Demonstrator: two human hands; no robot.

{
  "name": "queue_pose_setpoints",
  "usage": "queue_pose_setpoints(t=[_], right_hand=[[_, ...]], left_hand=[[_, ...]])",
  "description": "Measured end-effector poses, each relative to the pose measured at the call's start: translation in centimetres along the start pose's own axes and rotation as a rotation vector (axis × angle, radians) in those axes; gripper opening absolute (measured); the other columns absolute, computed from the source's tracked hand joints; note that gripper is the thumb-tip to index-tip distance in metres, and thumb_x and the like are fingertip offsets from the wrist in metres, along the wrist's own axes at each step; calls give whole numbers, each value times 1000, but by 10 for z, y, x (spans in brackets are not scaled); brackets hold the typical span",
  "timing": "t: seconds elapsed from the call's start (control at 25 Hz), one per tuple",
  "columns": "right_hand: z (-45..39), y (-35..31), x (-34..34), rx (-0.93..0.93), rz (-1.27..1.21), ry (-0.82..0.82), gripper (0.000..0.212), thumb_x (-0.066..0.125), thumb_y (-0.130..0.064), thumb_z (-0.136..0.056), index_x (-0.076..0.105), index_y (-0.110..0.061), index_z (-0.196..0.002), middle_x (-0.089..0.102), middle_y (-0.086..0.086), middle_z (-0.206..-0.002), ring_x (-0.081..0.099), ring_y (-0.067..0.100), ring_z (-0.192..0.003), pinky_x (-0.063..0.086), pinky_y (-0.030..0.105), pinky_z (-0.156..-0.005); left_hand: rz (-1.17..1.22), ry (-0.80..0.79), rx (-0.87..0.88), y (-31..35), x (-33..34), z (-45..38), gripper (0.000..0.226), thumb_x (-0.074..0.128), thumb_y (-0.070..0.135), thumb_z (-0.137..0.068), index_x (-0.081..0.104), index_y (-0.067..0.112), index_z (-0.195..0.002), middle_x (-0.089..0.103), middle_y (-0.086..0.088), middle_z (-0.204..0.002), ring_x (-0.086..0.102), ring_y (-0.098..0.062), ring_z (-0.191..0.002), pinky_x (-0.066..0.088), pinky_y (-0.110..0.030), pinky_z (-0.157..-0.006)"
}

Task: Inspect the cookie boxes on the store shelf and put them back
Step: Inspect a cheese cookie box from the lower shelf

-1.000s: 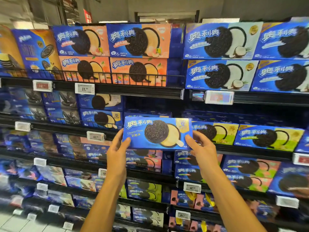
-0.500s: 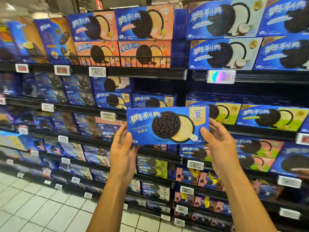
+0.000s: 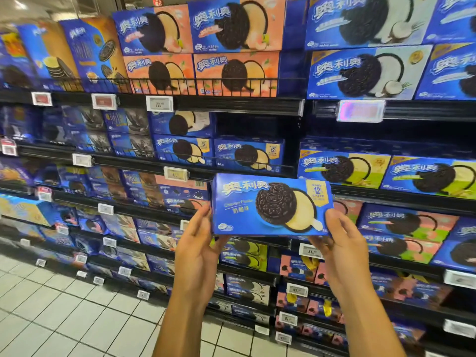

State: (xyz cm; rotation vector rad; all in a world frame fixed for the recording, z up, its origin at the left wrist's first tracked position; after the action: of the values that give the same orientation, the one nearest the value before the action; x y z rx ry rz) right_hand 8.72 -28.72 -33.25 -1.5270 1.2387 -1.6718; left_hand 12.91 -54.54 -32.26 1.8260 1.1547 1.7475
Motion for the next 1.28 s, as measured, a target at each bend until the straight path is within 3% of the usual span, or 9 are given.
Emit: queue_pose_setpoints(t=[0.12, 0.32, 0.44, 0.56, 0.64, 0.92, 1.08, 1.2, 1.28], right_hand=[[-13, 34, 18, 121, -98, 46, 21, 53, -31, -102, 70, -19, -107, 76, -3, -90, 67, 9, -73, 59, 26, -66], [-30, 96, 74, 482, -447, 56, 21, 53, -29, -102, 67, -13, -103, 70, 8, -100, 64, 21, -93, 52, 43, -95], [-33, 128, 108, 608, -441, 23, 20, 54, -25, -99, 64, -9, -93, 64, 12, -90, 60, 24, -86, 56, 41, -82], [-39, 145, 132, 603, -461, 6, 24, 50, -24, -102, 63, -7, -112, 66, 14, -97, 63, 26, -95, 58, 36, -76], [-42, 152, 143, 586, -471, 3, 26, 49, -24, -102, 62, -8, -118, 69, 13, -98, 67, 25, -91, 59, 35, -73], [-51, 173, 171, 474, -519, 61, 29, 58, -22, -94, 65, -6, -117, 69, 17, -117, 68, 29, -102, 53, 41, -97], [-53, 168, 170, 415, -572, 155, 21, 59, -26, -97, 70, -10, -106, 70, 14, -106, 67, 28, -95, 57, 39, -83], [-55, 148, 168, 323, -601, 142, 20, 59, -30, -95, 69, -14, -103, 70, 9, -98, 66, 27, -95, 52, 41, -94], [-54, 135, 171, 273, -596, 114, 19, 63, -26, -91, 72, -13, -102, 74, 8, -95, 73, 26, -90, 51, 44, -99]], left_hand=[[8, -72, 0, 8, 4, -13, 47, 67, 20, -86, 58, 11, -132, 69, -4, -124, 68, -15, -106, 57, -30, -83], [-147, -190, 8, 16, 14, -37, 53, 78, 25, -78, 61, 29, -129, 65, 1, -131, 63, -20, -120, 54, -34, -92], [-263, -268, 92, 24, 19, -51, 40, 76, 23, -81, 69, 41, -116, 71, 7, -121, 66, -12, -114, 54, -22, -86], [-316, -301, 118, 33, 14, -67, 40, 77, 25, -80, 69, 45, -113, 72, 9, -119, 67, -9, -112, 54, -17, -84], [-320, -323, 124, 38, 7, -77, 40, 75, 29, -78, 69, 44, -114, 72, 9, -118, 66, -9, -112, 54, -18, -83], [-296, -364, 88, 47, -41, -113, 42, 75, 26, -82, 66, 36, -122, 69, 8, -125, 62, -12, -120, 52, -19, -88], [-99, -281, -4, 52, -74, -138, 52, 72, 21, -83, 59, 35, -131, 66, -2, -132, 64, -19, -118, 57, -32, -88], [15, -225, -63, 54, -100, -159, 43, 58, 17, -90, 59, 28, -132, 65, -4, -133, 65, -19, -110, 52, -48, -93], [48, -208, -72, 54, -112, -169, 40, 48, 18, -94, 62, 27, -130, 65, -5, -133, 65, -19, -108, 52, -47, -91]])
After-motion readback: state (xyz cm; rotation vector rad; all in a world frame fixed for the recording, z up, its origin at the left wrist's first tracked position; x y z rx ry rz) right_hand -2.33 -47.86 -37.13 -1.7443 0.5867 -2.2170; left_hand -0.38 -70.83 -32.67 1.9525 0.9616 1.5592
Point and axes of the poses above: each hand's wrist, its own z-axis away from the middle knuckle, its own x-axis out of the palm, y = z × x, the point moved 6 cm from there along -z, towards the middle knuckle
